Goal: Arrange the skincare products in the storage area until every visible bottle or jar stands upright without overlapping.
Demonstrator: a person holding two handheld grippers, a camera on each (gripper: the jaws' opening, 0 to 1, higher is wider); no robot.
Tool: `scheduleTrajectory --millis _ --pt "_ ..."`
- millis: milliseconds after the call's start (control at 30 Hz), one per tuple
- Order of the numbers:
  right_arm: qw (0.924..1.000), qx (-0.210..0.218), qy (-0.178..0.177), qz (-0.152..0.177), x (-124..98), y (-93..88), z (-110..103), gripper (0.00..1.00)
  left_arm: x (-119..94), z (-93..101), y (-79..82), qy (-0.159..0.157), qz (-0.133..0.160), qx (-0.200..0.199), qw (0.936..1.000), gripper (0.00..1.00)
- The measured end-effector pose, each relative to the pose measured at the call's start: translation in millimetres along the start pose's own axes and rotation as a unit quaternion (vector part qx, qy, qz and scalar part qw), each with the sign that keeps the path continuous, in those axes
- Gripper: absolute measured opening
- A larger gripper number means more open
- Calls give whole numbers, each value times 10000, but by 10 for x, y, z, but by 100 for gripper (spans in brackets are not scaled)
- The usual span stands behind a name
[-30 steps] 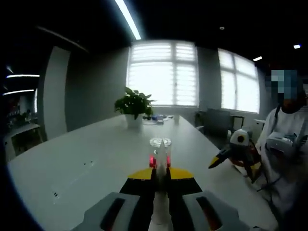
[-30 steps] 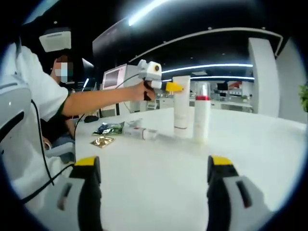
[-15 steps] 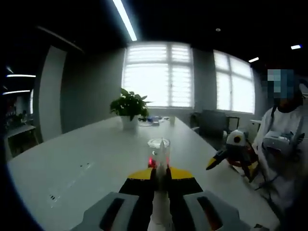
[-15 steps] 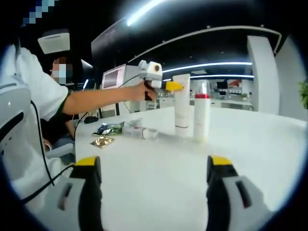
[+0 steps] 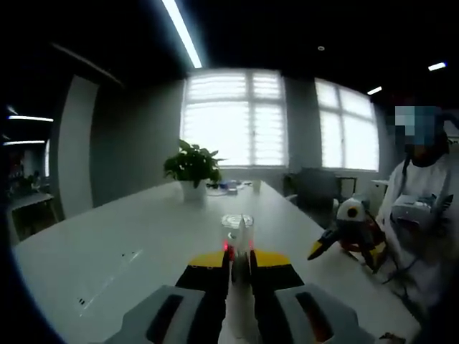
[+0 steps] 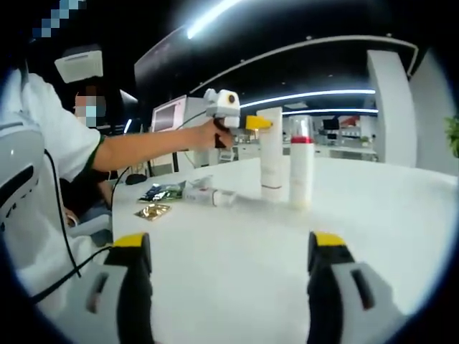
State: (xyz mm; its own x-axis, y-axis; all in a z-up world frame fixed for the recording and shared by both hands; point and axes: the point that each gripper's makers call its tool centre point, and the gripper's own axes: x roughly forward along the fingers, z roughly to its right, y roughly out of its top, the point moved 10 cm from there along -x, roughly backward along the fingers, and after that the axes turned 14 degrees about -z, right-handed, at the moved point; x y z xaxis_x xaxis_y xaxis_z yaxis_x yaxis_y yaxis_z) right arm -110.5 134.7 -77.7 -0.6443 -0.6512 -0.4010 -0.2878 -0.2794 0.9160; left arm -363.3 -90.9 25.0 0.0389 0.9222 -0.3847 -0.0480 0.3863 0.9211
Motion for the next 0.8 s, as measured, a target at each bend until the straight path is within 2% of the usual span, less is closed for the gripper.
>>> scheduleTrajectory --millis 267,333,467,633,800 --pt "10000 -26 -12 7 15 24 5 91 -94 36 20 98 43 -20 9999 16" --pt "10000 3 -18 29 27 35 3 91 -126 59 41 111 169 -63 9998 17" --pt "10000 24 -4 24 47 44 -15 92 -189 77 68 233 107 11 9997 20" --pt "10000 34 -36 34 44 50 -7 92 -307 101 67 402 297 -46 9987 22" --pt "10000 0 -48 -3 56 59 -2 92 -408 153 33 565 351 -80 9978 30"
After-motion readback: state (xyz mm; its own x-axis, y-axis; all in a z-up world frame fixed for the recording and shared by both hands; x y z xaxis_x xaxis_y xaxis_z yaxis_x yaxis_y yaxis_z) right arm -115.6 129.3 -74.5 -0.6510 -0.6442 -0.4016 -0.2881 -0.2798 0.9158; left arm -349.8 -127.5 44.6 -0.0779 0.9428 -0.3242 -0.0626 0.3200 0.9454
